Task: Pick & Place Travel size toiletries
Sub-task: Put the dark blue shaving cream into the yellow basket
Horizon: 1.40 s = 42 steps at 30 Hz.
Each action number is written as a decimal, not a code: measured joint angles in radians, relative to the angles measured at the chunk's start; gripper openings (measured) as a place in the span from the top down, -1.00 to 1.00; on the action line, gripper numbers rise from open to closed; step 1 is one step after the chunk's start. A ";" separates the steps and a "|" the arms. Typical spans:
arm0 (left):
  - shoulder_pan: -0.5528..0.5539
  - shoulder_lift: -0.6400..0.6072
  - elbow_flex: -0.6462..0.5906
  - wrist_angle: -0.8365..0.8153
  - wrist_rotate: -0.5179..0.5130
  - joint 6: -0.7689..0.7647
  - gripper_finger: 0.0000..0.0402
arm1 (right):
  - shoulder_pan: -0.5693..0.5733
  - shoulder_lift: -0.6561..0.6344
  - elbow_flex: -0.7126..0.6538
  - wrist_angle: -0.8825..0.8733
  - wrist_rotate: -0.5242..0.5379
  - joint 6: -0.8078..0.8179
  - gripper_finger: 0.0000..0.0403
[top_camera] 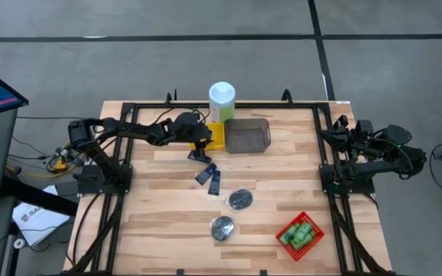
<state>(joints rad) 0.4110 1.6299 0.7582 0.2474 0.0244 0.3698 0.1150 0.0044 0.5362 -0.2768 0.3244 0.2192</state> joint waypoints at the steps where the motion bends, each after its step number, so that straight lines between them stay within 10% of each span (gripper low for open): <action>1: 0.000 0.000 0.000 0.000 0.001 0.000 0.11 | 0.000 0.000 0.000 0.000 0.000 0.000 1.00; 17: 0.000 -0.011 0.000 -0.010 -0.016 -0.002 -0.09 | 0.000 0.000 0.000 0.000 0.000 -0.009 1.00; 30: -0.133 -0.400 -0.028 -0.413 0.091 -0.059 -0.32 | 0.000 0.000 0.000 -0.008 0.000 -0.012 1.00; 42: -0.338 -0.211 -0.149 -0.326 0.148 -0.241 -0.30 | 0.000 0.000 0.000 -0.009 0.000 -0.017 1.00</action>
<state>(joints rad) 0.0732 1.4190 0.6094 -0.0782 0.1721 0.1292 0.1154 0.0044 0.5362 -0.2855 0.3241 0.2026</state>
